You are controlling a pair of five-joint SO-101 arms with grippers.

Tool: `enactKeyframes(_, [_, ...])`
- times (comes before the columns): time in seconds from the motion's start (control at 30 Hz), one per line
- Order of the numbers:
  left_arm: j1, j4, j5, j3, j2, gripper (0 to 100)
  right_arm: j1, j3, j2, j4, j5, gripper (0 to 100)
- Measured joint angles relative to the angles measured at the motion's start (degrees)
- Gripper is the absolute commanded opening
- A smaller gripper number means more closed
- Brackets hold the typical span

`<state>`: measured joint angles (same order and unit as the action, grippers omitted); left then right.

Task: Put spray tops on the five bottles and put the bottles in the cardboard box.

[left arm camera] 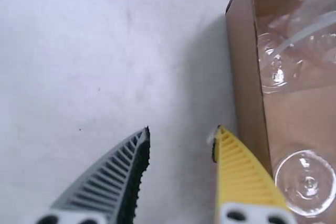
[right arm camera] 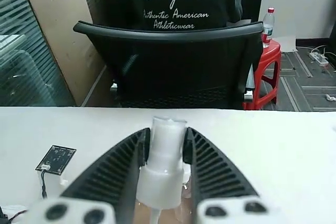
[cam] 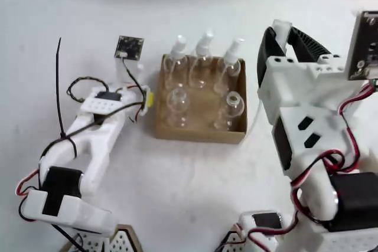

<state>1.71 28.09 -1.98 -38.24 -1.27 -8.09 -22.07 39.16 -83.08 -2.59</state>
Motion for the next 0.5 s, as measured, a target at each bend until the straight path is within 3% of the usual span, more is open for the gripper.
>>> enactKeyframes(0.5, [0.0,0.0,0.0,0.0,0.0,19,-3.8,44.0,12.6,41.3,0.4,1.6])
